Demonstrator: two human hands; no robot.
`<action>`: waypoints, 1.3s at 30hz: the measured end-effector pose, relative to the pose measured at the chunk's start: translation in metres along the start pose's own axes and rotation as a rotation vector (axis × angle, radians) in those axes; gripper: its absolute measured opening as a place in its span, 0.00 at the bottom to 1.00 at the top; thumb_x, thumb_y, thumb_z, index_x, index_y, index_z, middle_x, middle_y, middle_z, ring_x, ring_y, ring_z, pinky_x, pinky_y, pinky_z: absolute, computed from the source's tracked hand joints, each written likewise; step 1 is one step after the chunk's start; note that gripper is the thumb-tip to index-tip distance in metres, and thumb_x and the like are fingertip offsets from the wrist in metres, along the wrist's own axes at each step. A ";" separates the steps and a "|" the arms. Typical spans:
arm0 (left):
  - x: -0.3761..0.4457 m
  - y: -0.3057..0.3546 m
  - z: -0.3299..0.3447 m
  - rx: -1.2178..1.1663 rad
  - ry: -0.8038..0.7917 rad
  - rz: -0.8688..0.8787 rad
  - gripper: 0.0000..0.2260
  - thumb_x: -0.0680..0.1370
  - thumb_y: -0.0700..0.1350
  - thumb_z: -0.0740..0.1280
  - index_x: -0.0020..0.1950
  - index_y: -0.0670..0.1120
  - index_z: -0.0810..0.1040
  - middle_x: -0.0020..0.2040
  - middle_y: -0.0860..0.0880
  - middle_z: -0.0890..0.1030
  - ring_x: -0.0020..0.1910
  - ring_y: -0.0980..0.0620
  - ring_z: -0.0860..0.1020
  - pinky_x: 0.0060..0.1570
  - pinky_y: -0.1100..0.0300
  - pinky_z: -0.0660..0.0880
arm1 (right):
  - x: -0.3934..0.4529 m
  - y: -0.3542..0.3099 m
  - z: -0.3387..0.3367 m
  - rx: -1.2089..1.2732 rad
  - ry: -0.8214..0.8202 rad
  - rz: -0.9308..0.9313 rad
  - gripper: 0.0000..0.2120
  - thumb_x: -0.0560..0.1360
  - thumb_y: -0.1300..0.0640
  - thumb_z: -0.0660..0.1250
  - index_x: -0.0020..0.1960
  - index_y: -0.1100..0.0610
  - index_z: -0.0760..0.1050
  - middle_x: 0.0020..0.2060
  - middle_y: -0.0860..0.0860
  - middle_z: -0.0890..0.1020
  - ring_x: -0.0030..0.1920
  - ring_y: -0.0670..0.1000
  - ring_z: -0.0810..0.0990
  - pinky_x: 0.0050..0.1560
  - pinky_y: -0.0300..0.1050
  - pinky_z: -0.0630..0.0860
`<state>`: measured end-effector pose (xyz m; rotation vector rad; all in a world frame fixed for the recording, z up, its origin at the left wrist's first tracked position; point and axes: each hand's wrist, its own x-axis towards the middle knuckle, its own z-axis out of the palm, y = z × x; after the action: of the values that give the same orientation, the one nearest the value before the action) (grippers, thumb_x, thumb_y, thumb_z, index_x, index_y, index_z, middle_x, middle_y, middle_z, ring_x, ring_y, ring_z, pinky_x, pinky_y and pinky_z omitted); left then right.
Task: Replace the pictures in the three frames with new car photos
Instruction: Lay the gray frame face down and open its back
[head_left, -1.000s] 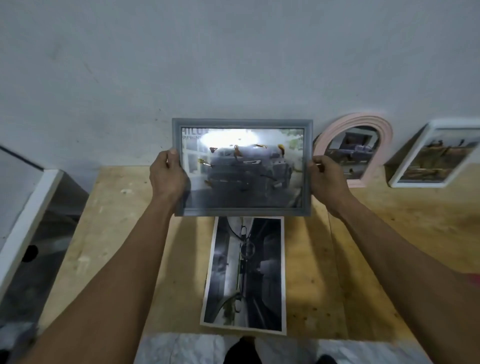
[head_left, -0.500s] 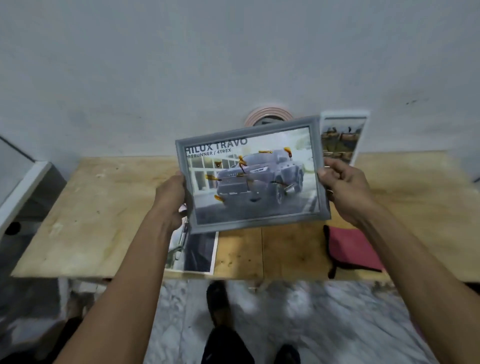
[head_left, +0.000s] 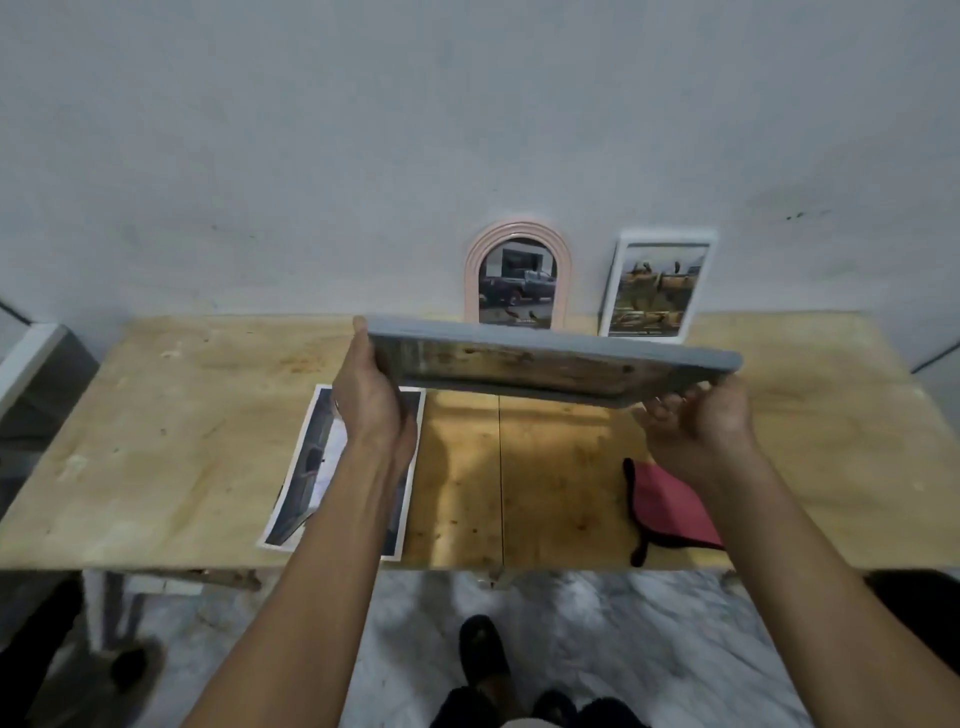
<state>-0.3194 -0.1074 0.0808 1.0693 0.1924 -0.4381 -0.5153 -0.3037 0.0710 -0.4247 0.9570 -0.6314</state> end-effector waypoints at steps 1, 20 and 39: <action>0.004 -0.002 0.001 -0.023 0.018 0.008 0.09 0.80 0.47 0.67 0.46 0.45 0.83 0.49 0.48 0.85 0.48 0.54 0.82 0.44 0.62 0.78 | 0.003 0.000 -0.001 0.002 0.008 0.013 0.16 0.77 0.47 0.60 0.58 0.55 0.75 0.56 0.46 0.79 0.46 0.50 0.78 0.49 0.43 0.72; 0.051 -0.084 -0.133 0.710 0.137 -0.433 0.09 0.78 0.40 0.71 0.50 0.34 0.81 0.48 0.39 0.82 0.44 0.44 0.80 0.38 0.55 0.82 | 0.058 0.086 -0.103 -0.710 -0.058 0.026 0.19 0.77 0.73 0.63 0.68 0.66 0.71 0.50 0.47 0.81 0.45 0.42 0.81 0.42 0.35 0.81; 0.039 -0.173 -0.115 1.124 0.092 -0.372 0.11 0.79 0.33 0.68 0.61 0.39 0.77 0.45 0.45 0.79 0.42 0.54 0.77 0.41 0.64 0.78 | 0.092 0.109 -0.139 -1.243 -0.007 -0.136 0.26 0.82 0.62 0.58 0.78 0.54 0.59 0.65 0.48 0.75 0.63 0.50 0.74 0.59 0.40 0.71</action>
<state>-0.3530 -0.0865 -0.1264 2.1742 0.2303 -0.8759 -0.5614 -0.2919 -0.1226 -1.5935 1.2440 -0.0728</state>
